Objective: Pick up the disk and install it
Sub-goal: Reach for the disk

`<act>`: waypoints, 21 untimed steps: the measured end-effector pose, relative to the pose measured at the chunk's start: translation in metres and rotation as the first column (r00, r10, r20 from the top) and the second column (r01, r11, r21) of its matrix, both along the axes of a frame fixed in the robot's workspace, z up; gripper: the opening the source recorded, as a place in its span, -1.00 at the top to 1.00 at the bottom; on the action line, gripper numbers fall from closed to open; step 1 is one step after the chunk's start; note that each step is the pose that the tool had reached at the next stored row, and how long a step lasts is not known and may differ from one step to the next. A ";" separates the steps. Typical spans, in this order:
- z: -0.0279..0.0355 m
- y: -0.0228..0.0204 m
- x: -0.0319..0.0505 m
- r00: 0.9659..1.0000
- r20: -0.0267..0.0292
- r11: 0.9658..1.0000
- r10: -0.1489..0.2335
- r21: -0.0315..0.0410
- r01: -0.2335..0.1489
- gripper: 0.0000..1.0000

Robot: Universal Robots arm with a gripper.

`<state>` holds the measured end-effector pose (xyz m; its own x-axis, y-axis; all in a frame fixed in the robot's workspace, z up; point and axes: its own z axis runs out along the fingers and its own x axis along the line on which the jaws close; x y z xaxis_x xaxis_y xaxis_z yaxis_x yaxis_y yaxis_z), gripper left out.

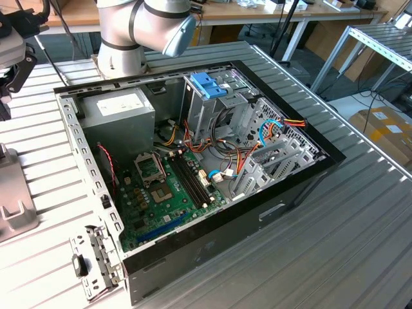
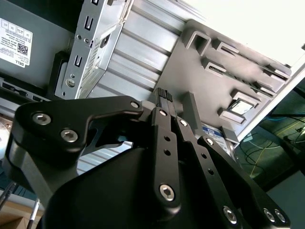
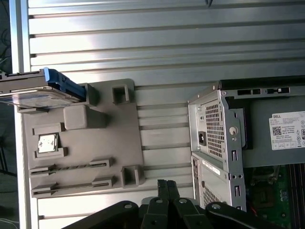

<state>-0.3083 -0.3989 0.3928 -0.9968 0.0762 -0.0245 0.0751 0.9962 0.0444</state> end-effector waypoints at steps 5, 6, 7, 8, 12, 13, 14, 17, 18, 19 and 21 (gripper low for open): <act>0.0000 0.0000 -0.0017 1.000 0.000 1.000 0.000 0.000 0.000 0.79; 0.0000 0.0000 -0.0021 1.000 0.000 1.000 0.000 0.000 0.000 0.79; 0.0000 0.0000 -0.0025 1.000 0.000 1.000 0.000 0.000 0.000 0.79; 0.0000 0.0000 -0.0031 1.000 0.000 1.000 0.000 0.000 0.000 0.79; 0.0000 0.0000 -0.0052 1.000 0.000 1.000 0.000 0.000 0.000 0.79; 0.0000 0.0000 -0.0056 1.000 0.000 1.000 0.000 0.000 0.000 0.79; 0.0000 0.0000 -0.0061 1.000 0.000 1.000 0.000 0.000 0.000 0.79; 0.0000 0.0000 -0.0076 1.000 0.000 1.000 0.000 0.000 0.000 0.79; 0.0000 0.0000 -0.0080 1.000 0.000 1.000 0.000 0.000 0.000 0.79; 0.0000 0.0000 -0.0088 1.000 0.000 1.000 0.000 0.000 0.000 0.79; 0.0000 0.0000 -0.0099 1.000 0.000 1.000 0.000 0.000 0.000 0.79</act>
